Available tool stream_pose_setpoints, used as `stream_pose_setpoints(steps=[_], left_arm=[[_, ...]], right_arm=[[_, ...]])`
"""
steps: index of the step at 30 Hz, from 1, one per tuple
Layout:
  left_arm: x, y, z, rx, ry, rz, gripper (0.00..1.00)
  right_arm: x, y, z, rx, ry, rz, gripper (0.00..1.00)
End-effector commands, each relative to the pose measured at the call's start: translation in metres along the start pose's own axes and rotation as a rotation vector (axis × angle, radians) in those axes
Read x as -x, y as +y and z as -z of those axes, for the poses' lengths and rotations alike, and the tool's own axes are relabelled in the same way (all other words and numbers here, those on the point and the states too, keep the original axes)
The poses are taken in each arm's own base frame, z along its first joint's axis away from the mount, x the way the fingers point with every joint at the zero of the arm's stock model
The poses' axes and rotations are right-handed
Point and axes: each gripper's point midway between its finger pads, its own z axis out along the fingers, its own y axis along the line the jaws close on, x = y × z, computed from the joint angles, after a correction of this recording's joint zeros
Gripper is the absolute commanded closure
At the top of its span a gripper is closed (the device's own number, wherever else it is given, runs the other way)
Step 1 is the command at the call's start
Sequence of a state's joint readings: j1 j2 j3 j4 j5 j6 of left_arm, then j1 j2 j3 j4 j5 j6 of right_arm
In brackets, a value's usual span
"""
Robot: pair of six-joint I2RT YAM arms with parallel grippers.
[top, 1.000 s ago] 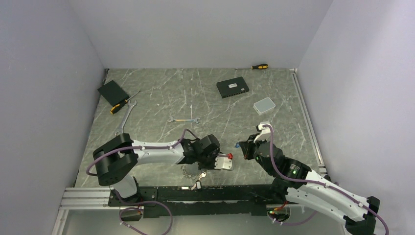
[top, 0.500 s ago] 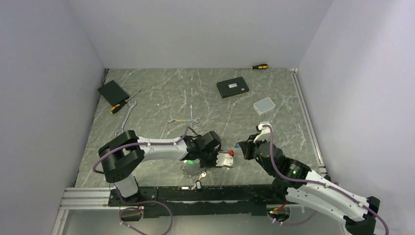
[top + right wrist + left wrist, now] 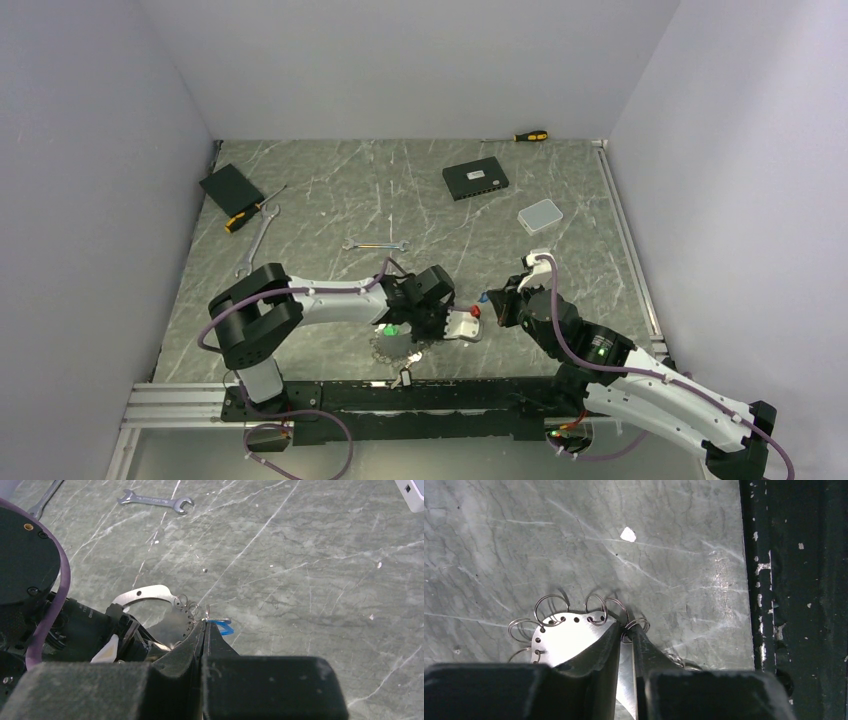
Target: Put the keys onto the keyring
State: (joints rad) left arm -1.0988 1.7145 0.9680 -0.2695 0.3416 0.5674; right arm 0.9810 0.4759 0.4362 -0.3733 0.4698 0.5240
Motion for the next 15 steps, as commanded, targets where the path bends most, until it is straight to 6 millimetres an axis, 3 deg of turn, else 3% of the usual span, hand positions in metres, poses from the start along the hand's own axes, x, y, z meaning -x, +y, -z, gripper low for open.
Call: stream_pose_setpoints(steps=[1,4,15], left_arm=[[0.007,0.001,-0.003,-0.036,-0.019,-0.024,0.87],[0.007,0.001,-0.002,-0.036,-0.019,-0.027,1.0],[0.024,0.0,0.023,-0.008,-0.068,-0.007,1.0]], right_arm=[[0.009,0.005,-0.001,0.019,-0.037,-0.012,1.0],[0.009,0.005,-0.001,0.018,-0.036,-0.011,1.0],[0.01,0.005,-0.001,0.02,-0.041,-0.014,1.0]])
